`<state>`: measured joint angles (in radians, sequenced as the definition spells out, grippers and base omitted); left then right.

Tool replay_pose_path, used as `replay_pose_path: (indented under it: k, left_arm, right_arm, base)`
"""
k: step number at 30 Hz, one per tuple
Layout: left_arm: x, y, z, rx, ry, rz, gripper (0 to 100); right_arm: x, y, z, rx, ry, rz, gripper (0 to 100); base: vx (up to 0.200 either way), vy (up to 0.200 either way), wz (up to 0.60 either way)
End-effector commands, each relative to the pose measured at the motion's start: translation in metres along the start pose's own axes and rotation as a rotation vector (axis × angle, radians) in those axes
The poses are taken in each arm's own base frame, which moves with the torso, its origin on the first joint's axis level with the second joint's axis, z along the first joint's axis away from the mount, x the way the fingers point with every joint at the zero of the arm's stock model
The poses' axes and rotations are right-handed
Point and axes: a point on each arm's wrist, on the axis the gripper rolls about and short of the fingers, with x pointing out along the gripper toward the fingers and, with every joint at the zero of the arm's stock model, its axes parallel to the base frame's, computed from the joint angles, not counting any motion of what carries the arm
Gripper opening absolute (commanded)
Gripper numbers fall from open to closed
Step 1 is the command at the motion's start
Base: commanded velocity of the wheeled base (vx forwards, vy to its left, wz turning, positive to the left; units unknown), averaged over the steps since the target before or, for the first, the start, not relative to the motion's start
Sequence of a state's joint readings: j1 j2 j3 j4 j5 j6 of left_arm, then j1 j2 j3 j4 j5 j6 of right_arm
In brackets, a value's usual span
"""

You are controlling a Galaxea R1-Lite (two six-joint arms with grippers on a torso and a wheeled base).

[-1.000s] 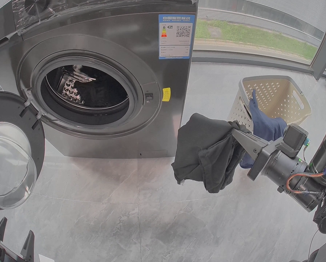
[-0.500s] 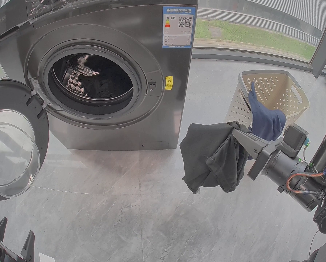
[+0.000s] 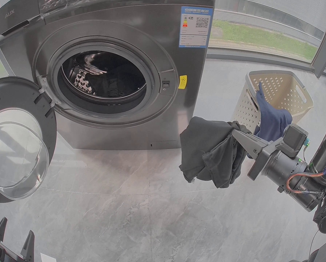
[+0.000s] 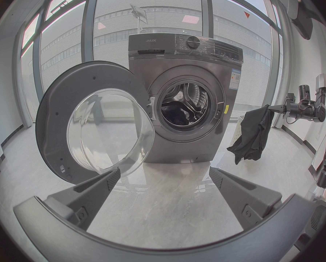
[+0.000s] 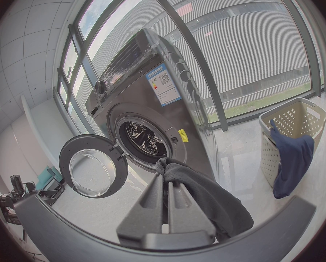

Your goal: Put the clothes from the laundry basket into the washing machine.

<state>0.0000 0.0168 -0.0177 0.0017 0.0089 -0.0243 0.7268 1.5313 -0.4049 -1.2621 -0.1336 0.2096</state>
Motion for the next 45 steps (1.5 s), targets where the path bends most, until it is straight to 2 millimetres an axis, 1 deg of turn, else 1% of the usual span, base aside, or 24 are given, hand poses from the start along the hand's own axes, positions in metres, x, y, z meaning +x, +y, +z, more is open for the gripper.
replay_pose_path:
  k: [1, 16, 18, 28, 32, 39, 42, 45]
  left_arm:
    - [0.001, 0.0, -0.005, 0.0, 0.008, -0.001, 100]
    - [0.001, 0.0, -0.005, 0.0, 0.008, 0.0, 100]
    - [0.001, 0.0, -0.005, 0.0, 0.008, -0.001, 100]
    - [0.0, 0.0, -0.005, -0.003, 0.007, 0.002, 100]
    - [0.0, 0.0, -0.005, -0.005, 0.007, 0.0, 100]
    - [0.0, 0.0, -0.005, 0.0, 0.005, 0.002, 100]
    - [0.001, 0.0, -0.004, -0.002, 0.007, 0.002, 100]
    - [0.0, 0.0, -0.005, 0.004, 0.005, 0.0, 100]
  right_arm:
    - [0.0, 0.0, 0.0, 0.001, -0.001, 0.001, 0]
    - [-0.001, 0.0, -0.001, 0.001, 0.005, -0.001, 0]
    - [-0.003, -0.001, -0.004, 0.003, 0.019, -0.002, 0]
    - [-0.007, -0.004, 0.002, 0.003, -0.003, -0.016, 0]
    - [-0.002, -0.002, 0.007, 0.005, -0.027, 0.002, 0]
    - [-0.004, 0.001, 0.006, 0.008, -0.018, 0.023, 0]
    - [-0.004, 0.001, 0.006, 0.009, -0.017, 0.026, 0]
    - [-0.002, 0.002, 0.007, 0.01, -0.02, 0.032, 0]
  base:
    - [0.0, 0.2, 0.0]
    - [0.0, 0.2, 0.0]
    - [0.0, 0.2, 0.0]
    - [0.0, 0.0, 0.0]
    - [0.0, 0.0, 0.0]
    - [0.0, 0.0, 0.0]
    - [0.0, -0.2, 0.0]
    - [0.0, 0.0, 0.0]
